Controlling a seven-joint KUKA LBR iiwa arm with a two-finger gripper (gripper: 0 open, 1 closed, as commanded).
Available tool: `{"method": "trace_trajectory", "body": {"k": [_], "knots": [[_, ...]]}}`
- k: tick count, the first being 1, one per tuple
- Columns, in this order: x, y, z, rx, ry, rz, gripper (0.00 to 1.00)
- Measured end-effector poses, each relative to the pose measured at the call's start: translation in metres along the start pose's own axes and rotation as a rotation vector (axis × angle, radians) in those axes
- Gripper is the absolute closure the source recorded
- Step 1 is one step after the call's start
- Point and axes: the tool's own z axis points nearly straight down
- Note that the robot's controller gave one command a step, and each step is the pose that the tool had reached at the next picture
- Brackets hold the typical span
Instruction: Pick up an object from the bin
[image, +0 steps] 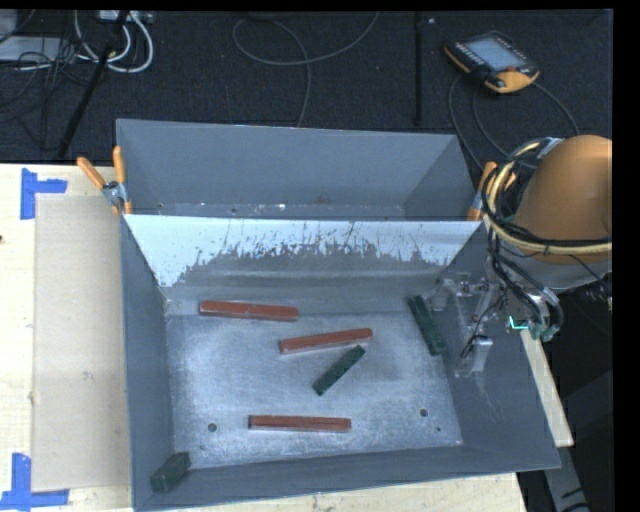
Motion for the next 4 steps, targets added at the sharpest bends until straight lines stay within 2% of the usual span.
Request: {"method": "trace_trajectory", "body": {"k": [1, 2, 3, 4], "knots": [[-0.002, 0.000, -0.004, 0.001, -0.008, -0.002, 0.00], [-0.015, 0.022, 0.030, 0.004, -0.018, 0.019, 0.00], [-0.039, 0.026, 0.078, -0.002, -0.011, 0.152, 0.00], [-0.059, 0.012, 0.113, 0.000, -0.009, 0.264, 0.00]]}}
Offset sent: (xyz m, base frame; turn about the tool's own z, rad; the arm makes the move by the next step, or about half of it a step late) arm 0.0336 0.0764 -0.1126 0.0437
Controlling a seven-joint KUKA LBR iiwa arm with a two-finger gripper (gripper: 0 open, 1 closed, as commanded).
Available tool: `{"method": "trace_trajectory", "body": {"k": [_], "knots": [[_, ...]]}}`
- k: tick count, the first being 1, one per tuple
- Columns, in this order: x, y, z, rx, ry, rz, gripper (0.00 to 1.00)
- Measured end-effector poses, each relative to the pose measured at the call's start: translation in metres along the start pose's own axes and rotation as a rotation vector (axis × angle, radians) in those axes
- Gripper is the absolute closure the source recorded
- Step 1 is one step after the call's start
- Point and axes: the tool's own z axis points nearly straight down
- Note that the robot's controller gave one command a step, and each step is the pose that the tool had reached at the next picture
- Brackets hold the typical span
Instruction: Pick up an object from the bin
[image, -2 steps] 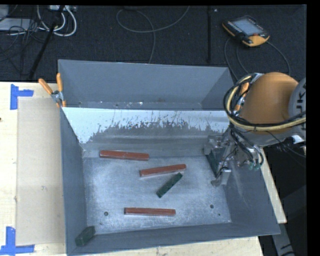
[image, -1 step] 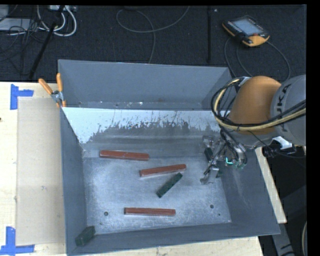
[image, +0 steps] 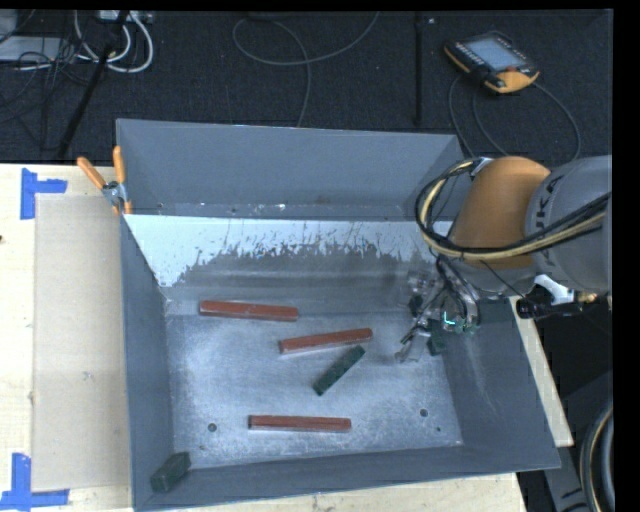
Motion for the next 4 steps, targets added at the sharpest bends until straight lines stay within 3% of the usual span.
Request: {"method": "trace_trajectory", "body": {"k": [1, 2, 3, 4], "knots": [[0.001, 0.010, 0.001, 0.002, 0.000, -0.039, 0.00], [0.004, 0.042, 0.017, -0.001, 0.000, -0.154, 0.00], [0.007, 0.060, 0.013, 0.000, 0.000, -0.184, 0.00], [0.046, 0.091, 0.025, 0.000, 0.002, -0.112, 1.00]]}}
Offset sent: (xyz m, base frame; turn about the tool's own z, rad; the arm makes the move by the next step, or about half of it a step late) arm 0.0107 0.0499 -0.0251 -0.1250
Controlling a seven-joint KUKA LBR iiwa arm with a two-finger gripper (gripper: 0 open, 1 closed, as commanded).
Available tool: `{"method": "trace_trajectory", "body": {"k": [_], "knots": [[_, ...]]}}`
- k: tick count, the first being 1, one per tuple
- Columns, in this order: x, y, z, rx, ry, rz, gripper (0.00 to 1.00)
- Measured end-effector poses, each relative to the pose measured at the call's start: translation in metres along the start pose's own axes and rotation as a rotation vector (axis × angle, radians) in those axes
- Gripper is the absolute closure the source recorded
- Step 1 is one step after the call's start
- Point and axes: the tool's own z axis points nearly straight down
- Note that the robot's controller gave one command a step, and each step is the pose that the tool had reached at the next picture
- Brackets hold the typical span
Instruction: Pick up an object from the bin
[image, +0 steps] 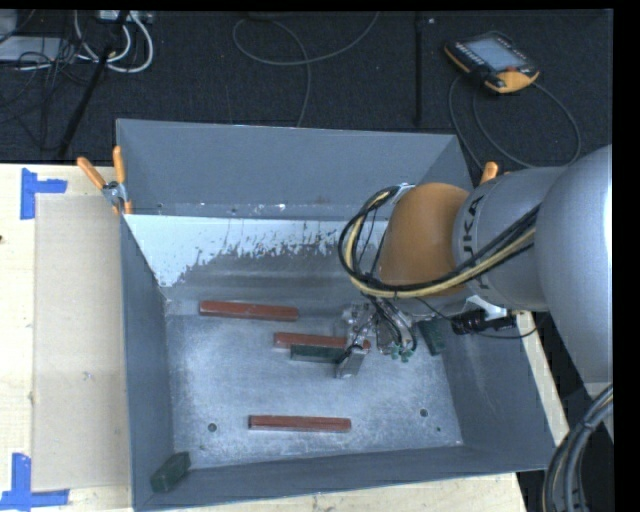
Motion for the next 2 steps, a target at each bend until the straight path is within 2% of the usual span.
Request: {"method": "trace_trajectory", "body": {"k": [1, 2], "knots": [[0.000, 0.000, 0.000, 0.000, 0.000, -0.001, 1.00], [0.006, 0.036, -0.155, -0.001, -0.005, -0.040, 1.00]]}}
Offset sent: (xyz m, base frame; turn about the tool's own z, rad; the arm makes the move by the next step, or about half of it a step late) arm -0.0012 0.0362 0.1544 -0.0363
